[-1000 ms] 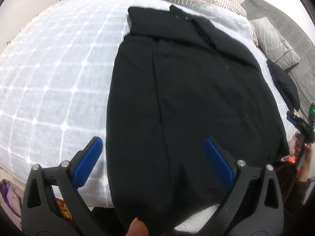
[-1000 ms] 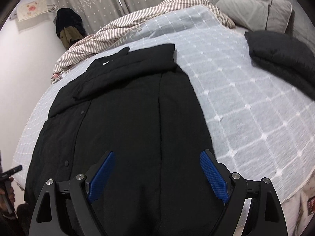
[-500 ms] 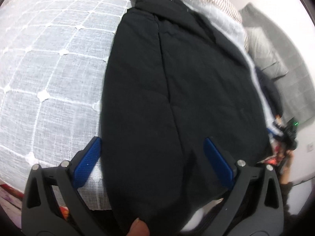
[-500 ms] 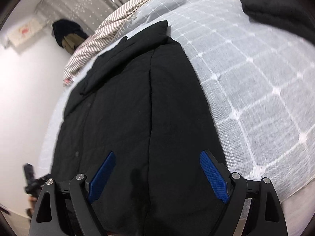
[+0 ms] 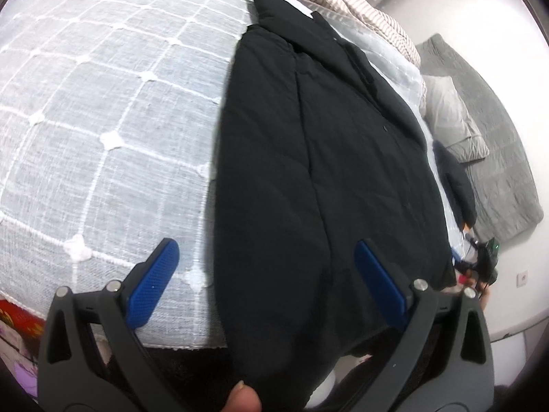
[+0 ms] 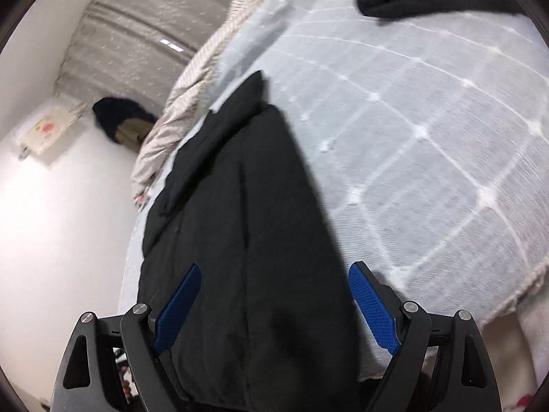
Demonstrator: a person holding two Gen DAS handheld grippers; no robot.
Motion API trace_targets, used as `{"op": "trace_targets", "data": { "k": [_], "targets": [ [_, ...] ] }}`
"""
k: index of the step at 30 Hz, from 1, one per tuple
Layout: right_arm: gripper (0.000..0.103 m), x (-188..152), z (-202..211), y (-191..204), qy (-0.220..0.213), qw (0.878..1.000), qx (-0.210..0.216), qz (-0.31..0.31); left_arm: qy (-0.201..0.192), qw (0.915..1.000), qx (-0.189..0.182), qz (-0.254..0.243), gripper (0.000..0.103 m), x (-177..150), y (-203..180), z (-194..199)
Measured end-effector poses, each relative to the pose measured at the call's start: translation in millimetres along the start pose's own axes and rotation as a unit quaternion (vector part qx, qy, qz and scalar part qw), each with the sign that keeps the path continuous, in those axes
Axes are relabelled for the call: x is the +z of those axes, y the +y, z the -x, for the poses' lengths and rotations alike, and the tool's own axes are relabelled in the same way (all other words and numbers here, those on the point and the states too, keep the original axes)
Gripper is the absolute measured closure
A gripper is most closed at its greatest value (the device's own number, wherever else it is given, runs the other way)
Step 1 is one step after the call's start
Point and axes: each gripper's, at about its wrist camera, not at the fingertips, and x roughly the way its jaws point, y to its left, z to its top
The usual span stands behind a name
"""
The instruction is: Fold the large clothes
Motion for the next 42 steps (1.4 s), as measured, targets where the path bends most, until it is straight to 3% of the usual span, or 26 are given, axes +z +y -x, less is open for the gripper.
{"op": "trace_targets", "data": {
  "k": [13,19,22,25,27,29,33,34,35,38,42],
  "targets": [
    [0.014,-1.8,-6.6,-22.7,0.039,0.997,0.051,-0.043,0.009,0.9996,-0.015,0.02,0.001,-1.7,4.0,-2.6],
    [0.014,-6.7,-19.9,-12.7,0.081,0.993,0.077,-0.026,0.029,0.9981,-0.055,0.009,0.001,-6.1,0.0,-5.9],
    [0.015,-10.2,-25.9,-5.7,0.097,0.992,0.083,-0.014,0.061,0.992,-0.11,0.007,0.002,-10.0,-4.7,-12.7],
    [0.025,-12.5,-33.0,0.8,0.114,0.99,0.087,-0.004,0.07,0.9922,-0.101,-0.023,0.003,-12.3,-18.0,-17.1],
    [0.028,-13.3,-35.5,4.3,0.118,0.99,0.078,0.004,0.073,0.9921,-0.096,-0.034,0.007,-13.2,-24.8,-19.2],
    [0.051,-14.6,-38.7,6.3,0.127,0.988,0.089,0.003,0.075,0.9915,-0.099,-0.041,0.021,-12.4,-30.5,-20.8],
    [0.073,-16.8,-46.7,9.7,0.146,0.986,0.078,0.01,0.082,0.9915,-0.092,-0.04,0.039,-10.6,-35.6,-27.3],
    [0.079,-16.5,-46.9,11.9,0.145,0.986,0.078,0.015,0.081,0.9919,-0.089,-0.04,0.047,-10.9,-35.9,-27.0],
    [0.082,-16.4,-45.8,14.8,0.142,0.986,0.079,0.021,0.08,0.9925,-0.085,-0.038,0.061,-11.9,-35.3,-26.5],
    [0.087,-16.4,-40.2,23.6,0.126,0.988,0.083,0.037,0.073,0.9943,-0.073,-0.027,0.083,-10.7,-31.7,-26.9],
    [0.09,-16.0,-30.3,38.1,0.093,0.985,0.141,0.03,0.031,0.9946,-0.095,-0.031,0.088,-7.5,-40.8,-6.5]
  ]
}}
